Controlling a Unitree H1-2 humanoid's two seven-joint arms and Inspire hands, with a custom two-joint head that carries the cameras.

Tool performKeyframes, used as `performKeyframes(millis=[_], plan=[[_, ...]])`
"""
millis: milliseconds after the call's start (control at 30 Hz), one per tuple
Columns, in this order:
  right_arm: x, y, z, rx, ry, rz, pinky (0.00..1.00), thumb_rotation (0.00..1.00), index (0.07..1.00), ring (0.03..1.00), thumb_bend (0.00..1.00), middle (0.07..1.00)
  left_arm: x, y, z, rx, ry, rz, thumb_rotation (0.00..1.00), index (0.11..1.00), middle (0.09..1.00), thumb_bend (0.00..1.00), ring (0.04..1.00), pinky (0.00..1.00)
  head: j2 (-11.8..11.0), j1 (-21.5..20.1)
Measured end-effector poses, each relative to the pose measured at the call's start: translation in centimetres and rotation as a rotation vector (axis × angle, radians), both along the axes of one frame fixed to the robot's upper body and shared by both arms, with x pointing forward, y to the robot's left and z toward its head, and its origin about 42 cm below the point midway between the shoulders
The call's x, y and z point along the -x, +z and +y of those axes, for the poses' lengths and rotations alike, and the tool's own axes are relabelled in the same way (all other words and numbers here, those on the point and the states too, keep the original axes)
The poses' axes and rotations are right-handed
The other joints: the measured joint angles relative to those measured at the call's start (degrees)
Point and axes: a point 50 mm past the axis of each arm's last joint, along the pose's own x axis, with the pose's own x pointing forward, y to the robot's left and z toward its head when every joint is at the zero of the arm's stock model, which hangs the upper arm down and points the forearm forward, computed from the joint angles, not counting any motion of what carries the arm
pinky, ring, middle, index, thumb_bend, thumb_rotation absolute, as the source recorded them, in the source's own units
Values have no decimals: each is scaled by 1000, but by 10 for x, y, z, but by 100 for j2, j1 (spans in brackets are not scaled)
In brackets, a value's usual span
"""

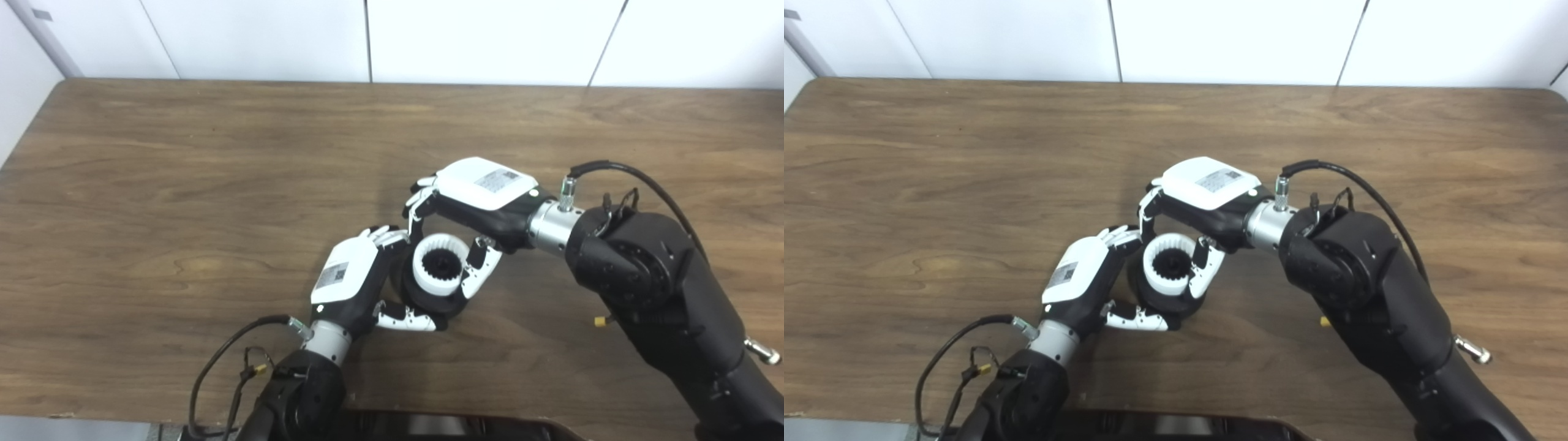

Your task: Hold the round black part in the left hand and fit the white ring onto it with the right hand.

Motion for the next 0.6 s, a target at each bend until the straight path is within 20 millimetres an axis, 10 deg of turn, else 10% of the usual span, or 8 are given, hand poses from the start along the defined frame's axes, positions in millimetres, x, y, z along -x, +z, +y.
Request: performKeyframes(millis=[600], plan=[[2, -6, -2, 20, -2, -1, 914, 137, 483, 916, 525, 811, 0, 1, -1, -1, -5, 0, 80, 491, 837, 522, 921, 910, -9, -9]])
